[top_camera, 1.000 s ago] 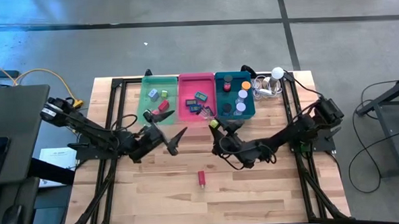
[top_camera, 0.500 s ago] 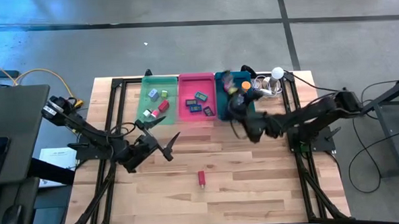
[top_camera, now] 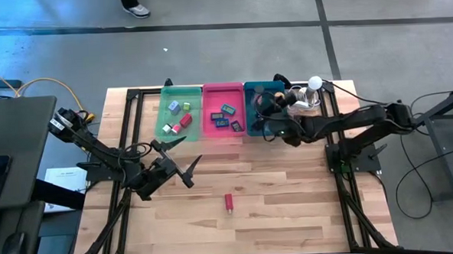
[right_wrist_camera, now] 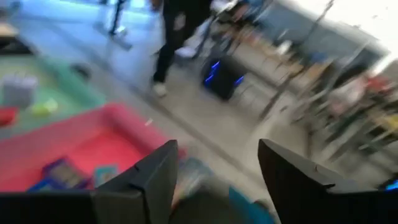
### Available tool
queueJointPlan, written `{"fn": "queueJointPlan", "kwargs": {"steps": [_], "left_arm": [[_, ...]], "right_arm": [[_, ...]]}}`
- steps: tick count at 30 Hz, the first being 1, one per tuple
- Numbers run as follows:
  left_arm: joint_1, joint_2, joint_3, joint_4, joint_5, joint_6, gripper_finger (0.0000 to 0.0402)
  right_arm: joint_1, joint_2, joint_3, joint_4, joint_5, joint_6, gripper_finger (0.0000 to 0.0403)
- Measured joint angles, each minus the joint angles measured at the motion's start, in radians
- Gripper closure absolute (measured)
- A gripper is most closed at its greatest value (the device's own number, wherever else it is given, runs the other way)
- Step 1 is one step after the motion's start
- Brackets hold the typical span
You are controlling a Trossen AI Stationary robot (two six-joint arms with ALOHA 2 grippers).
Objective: Pick & Place Office items
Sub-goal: Put the yellow black hourglass into the blue bin
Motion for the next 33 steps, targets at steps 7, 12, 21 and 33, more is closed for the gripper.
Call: {"fn": "queueJointPlan", "kwargs": {"steps": [7,12,21,33], "left_arm": [[0.0,0.0,-0.001,0.0,-0.034,0.0,0.0041],[0.001,0.0,-0.001,0.0,-0.034,0.0,0.0041],[0.002,0.0,-0.001,0.0,-0.036,0.0,0.0041],[0.002,0.0,-0.001,-0.001,-0.047,0.0,0.0041]], "right_arm": [[-0.117,-0.006,0.0,-0.232,-0.317,0.242,0.0251],[-0.137,-0.006,0.0,-0.237,-0.318,0.213,0.0259],[-0.13,-0.015,0.0,-0.211,-0.322,0.147,0.0258],[-0.097,-0.014,0.0,-0.227,-0.383,0.124,0.0258]]}}
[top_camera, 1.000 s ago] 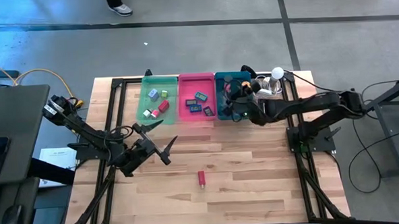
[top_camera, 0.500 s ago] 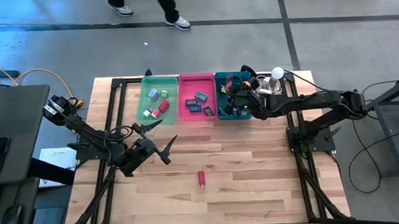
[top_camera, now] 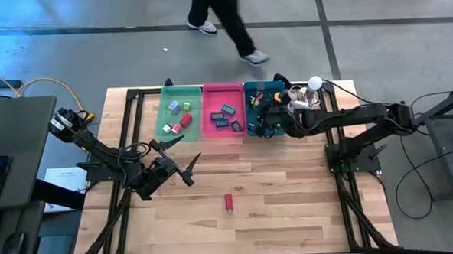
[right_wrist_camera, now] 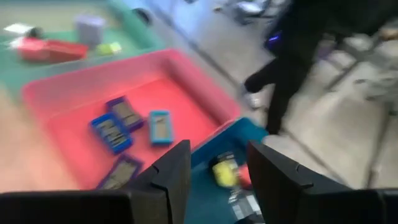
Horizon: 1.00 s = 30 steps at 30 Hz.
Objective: Pick & Place Office items
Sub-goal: Put the yellow black hourglass into the blue bin
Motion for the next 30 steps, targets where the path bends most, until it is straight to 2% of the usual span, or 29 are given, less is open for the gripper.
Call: {"fn": "queueJointPlan", "kwargs": {"steps": [5,12,14,18,21,24,30], "left_arm": [[0.0,0.0,0.0,0.0,0.0,0.0,0.0041],[0.0,0.0,0.0,-0.025,0.0,0.079,0.0041],[0.0,0.0,0.0,-0.026,0.001,0.09,0.0041],[-0.004,0.0,0.0,-0.026,0.001,0.086,0.0048],[-0.009,-0.009,0.0,-0.03,0.001,0.077,0.0062],[-0.009,-0.023,-0.003,-0.03,-0.019,0.076,0.0084],[0.014,-0.066,-0.029,-0.03,-0.059,0.07,0.0132]], "right_arm": [[-0.036,-0.001,0.046,-0.107,-0.153,0.053,0.0254],[-0.056,-0.003,0.088,-0.103,-0.166,-0.022,0.0253],[-0.073,-0.006,0.121,-0.149,-0.193,-0.021,0.0253],[-0.131,-0.006,0.202,-0.293,-0.344,-0.002,0.0253],[-0.174,-0.006,0.245,-0.344,-0.397,0.004,0.0251],[-0.211,-0.006,0.26,-0.371,-0.406,0.001,0.0235],[-0.269,0.013,0.261,-0.389,-0.46,-0.012,0.017]]}}
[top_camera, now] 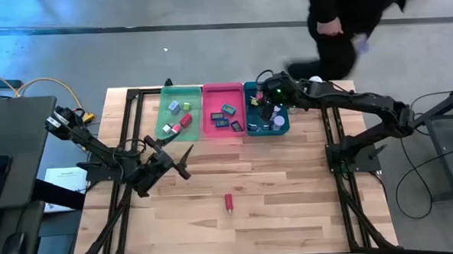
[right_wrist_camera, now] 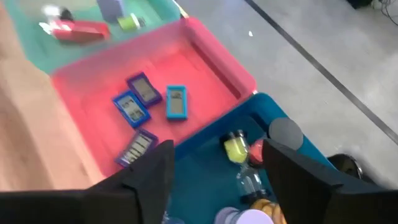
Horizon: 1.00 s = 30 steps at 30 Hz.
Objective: Pick & Place Office items
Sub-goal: Put the yellow black hourglass into the blue bin
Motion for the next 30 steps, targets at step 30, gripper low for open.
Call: {"fn": "queueJointPlan", "kwargs": {"steps": [30], "left_arm": [[0.525,-0.335,-0.318,-0.494,0.795,-0.642,0.0236]], "right_arm": [[-0.127,0.328,-0.001,0.1,-0.187,-0.49,0.0131]]}}
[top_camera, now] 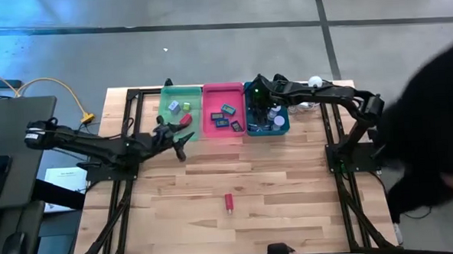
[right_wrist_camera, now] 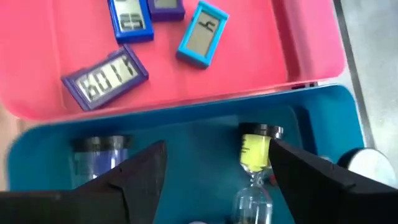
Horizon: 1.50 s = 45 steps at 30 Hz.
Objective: Pick & Place Office items
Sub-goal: Put the yellow black hourglass into the blue bin
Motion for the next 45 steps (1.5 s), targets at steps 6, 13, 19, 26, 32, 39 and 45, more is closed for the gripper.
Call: {"fn": "queueJointPlan", "kwargs": {"steps": [6,13,19,26,32,39,45], "left_arm": [[0.12,0.006,0.0,-0.085,0.189,-0.017,0.0236],[0.259,0.008,0.0,-0.093,0.496,0.007,0.0236],[0.383,0.008,0.0,-0.121,0.746,0.004,0.0236],[0.501,0.039,0.0,-0.127,0.904,0.021,0.0236],[0.556,0.106,0.0,-0.084,0.935,0.013,0.0236],[0.584,0.177,0.001,-0.003,0.99,0.02,0.0236],[0.625,0.187,0.001,-0.002,1.054,0.037,0.0236]], "right_arm": [[-0.001,0.001,0.0,0.026,0.026,-0.023,0.0133],[0.0,0.001,0.0,0.045,0.115,0.065,0.016],[-0.001,0.001,0.0,0.069,0.077,-0.017,0.0176],[-0.012,0.015,0.06,0.202,0.034,-0.124,0.0206],[-0.006,0.134,0.276,0.146,0.03,-0.131,0.0243],[-0.014,0.23,0.416,-0.126,0.189,-0.06,0.0279],[-0.029,0.187,0.417,-0.339,0.054,-0.02,0.0293]]}}
